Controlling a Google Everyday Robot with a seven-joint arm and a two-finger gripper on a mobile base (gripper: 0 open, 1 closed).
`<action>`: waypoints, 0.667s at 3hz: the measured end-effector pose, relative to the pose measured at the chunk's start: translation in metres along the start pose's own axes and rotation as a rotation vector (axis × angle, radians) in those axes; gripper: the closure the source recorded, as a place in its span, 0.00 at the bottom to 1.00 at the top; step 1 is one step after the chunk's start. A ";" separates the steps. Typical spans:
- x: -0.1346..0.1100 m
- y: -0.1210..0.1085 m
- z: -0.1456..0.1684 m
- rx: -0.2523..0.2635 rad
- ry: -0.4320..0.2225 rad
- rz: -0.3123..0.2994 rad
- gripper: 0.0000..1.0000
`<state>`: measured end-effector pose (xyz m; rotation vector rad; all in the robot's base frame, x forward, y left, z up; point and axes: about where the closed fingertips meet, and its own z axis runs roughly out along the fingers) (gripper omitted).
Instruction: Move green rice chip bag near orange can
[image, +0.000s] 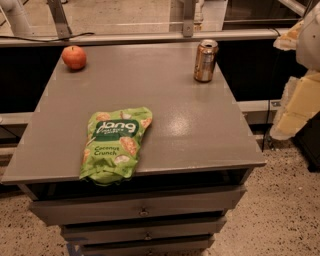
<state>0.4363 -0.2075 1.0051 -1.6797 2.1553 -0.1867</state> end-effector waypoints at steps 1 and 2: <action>0.000 0.000 0.000 0.000 0.000 0.000 0.00; -0.004 0.000 0.000 0.001 -0.013 0.001 0.00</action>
Offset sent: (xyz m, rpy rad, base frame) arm 0.0032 0.0079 -0.0021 0.0344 0.0035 0.0076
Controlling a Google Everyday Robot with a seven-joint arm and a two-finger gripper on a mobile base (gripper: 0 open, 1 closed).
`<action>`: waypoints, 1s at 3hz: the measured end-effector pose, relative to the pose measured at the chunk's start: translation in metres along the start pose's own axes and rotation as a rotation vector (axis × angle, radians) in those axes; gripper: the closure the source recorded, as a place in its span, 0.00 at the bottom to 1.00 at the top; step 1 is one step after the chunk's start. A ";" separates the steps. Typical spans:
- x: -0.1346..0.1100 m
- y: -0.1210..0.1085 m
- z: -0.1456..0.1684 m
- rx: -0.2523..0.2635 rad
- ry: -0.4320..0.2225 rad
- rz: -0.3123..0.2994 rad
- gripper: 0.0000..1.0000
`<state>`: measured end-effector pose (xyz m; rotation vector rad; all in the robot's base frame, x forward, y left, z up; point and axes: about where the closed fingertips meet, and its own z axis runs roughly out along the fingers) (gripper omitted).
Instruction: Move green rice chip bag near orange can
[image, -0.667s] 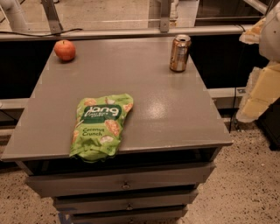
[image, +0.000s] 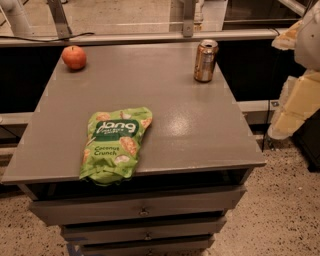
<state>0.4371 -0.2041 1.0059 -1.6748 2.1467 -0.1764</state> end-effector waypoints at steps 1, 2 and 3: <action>-0.026 0.008 0.013 -0.022 -0.089 -0.008 0.00; -0.085 0.031 0.042 -0.077 -0.260 -0.004 0.00; -0.136 0.058 0.071 -0.137 -0.401 0.046 0.00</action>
Offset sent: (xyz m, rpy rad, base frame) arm 0.0090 0.1824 -0.0545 0.4816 0.0218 0.2005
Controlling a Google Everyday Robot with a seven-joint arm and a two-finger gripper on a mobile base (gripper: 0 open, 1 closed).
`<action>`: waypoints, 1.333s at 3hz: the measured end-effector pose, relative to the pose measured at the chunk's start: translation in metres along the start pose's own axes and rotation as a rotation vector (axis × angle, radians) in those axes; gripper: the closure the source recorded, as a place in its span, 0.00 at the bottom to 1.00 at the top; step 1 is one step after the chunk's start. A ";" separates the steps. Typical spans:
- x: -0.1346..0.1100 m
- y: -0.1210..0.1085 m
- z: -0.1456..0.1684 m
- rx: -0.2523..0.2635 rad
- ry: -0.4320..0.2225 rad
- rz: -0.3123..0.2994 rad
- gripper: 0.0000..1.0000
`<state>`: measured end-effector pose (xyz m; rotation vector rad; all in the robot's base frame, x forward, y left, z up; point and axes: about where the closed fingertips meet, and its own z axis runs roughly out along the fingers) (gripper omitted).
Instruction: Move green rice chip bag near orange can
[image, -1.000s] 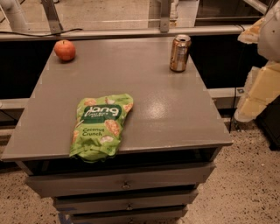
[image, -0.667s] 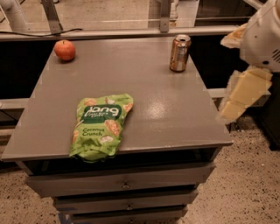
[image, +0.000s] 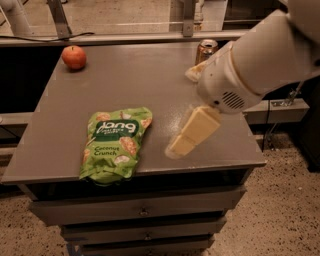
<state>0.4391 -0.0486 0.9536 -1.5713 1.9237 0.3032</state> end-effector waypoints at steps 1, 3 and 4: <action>-0.021 0.021 0.044 -0.047 -0.095 0.067 0.00; -0.030 0.060 0.104 -0.111 -0.191 0.180 0.00; -0.032 0.073 0.127 -0.126 -0.212 0.212 0.00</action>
Offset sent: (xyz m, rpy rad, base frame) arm -0.0200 0.1123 -0.0943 0.2985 0.1660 -0.0370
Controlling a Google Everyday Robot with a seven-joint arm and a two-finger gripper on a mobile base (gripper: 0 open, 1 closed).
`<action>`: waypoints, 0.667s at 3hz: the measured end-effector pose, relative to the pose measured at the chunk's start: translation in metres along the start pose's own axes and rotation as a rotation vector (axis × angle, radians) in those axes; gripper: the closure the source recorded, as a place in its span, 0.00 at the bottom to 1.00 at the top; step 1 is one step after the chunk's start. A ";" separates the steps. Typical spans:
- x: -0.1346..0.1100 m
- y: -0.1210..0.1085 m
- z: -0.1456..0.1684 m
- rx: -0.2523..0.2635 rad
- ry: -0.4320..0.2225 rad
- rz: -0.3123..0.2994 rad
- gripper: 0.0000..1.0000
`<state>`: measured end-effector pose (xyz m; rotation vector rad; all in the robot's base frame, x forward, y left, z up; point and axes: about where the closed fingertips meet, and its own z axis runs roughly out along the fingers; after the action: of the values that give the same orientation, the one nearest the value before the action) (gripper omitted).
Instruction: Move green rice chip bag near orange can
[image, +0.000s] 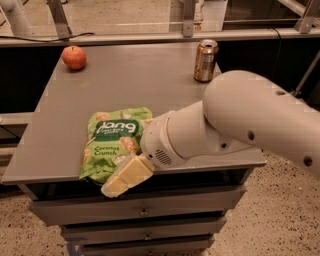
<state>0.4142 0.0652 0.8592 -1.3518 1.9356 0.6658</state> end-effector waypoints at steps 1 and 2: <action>0.004 0.004 0.013 0.001 -0.018 0.027 0.17; 0.006 0.006 0.019 0.009 -0.033 0.055 0.41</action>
Offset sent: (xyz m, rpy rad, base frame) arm -0.0017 0.0141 -0.0260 0.0698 0.0454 -0.0778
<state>0.4114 0.0776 0.8427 -1.2781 1.9532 0.7008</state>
